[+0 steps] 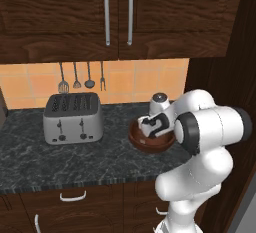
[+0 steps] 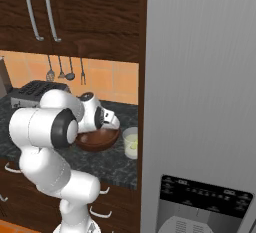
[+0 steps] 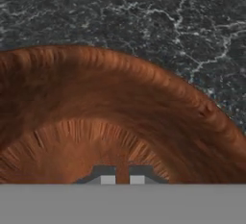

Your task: Grab a lemon wedge from the fridge and one ice cube from the ice bowl, and put them in the glass of lemonade.

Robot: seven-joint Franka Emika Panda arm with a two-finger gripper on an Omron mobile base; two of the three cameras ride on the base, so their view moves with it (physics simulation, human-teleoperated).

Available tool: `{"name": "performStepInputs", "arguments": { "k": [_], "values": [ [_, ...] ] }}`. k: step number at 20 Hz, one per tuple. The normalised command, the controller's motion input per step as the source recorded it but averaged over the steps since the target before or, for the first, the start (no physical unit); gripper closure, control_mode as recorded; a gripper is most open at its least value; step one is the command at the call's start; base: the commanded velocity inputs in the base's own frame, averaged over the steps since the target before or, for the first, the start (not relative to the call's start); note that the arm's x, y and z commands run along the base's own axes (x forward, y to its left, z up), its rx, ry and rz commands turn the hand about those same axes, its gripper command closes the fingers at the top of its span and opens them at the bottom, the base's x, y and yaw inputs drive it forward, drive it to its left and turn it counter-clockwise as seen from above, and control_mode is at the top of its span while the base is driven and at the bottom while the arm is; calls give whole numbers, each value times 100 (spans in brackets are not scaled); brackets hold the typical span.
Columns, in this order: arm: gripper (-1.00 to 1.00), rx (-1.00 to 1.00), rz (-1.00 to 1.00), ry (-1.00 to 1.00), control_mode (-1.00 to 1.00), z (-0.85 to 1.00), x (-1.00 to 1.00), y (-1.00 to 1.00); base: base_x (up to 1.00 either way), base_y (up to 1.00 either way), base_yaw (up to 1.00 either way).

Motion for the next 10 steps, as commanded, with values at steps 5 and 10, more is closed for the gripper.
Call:
{"name": "performStepInputs", "arguments": {
  "k": [5, 10],
  "values": [
    [100, 2, -3, -22, -100, 77, -22, -6, 0, 0, 0],
    [100, 6, -9, -9, -100, 61, -6, -74, 0, 0, 0]
  ]
}}
